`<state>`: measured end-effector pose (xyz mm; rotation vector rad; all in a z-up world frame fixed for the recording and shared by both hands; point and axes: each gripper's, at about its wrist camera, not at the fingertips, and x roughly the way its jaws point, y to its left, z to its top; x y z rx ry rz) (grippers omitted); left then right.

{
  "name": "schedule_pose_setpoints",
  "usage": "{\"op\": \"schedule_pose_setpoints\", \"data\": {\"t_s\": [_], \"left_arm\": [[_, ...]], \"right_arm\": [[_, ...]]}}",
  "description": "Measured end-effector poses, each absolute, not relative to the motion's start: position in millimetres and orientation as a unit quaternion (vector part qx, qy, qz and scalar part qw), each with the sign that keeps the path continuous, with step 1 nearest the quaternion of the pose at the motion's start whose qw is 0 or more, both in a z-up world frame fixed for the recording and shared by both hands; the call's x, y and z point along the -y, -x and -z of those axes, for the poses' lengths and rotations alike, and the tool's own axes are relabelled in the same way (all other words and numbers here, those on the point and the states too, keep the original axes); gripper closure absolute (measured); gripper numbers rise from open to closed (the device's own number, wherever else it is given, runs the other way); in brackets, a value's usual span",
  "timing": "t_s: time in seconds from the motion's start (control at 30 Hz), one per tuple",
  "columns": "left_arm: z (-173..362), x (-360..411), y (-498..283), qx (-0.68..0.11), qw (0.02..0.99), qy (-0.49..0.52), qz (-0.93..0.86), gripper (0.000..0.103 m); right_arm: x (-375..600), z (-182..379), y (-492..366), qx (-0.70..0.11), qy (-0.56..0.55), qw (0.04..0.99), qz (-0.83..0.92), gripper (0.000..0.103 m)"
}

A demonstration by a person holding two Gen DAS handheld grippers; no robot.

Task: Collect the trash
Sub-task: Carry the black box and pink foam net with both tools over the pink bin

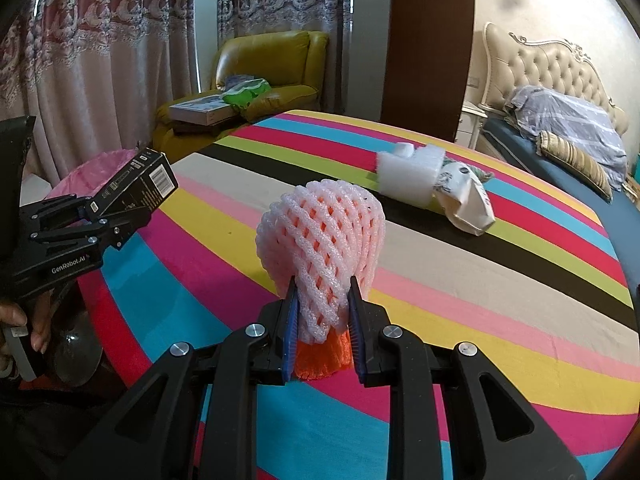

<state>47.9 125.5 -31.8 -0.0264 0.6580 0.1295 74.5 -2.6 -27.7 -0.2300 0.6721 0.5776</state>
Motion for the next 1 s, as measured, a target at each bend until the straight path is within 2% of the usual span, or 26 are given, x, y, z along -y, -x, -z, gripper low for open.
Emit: {"op": "schedule_pose_setpoints", "data": {"t_s": [0.57, 0.8, 1.0], "left_arm": [[13.1, -202.6, 9.2, -0.299, 0.944, 0.041, -0.134, 0.065], [-1.5, -234.4, 41.1, -0.286, 0.942, 0.033, -0.172, 0.065], [-14.3, -292.0, 69.8, -0.286, 0.930, 0.054, -0.225, 0.065]], "right_arm": [[-72.8, 8.3, -80.8, -0.324, 0.135, 0.870, -0.348, 0.080], [-136.4, -6.9, -72.0, -0.327, 0.144, 0.836, -0.417, 0.080], [-208.4, -17.0, -62.3, -0.320, 0.162, 0.806, -0.471, 0.080]]}}
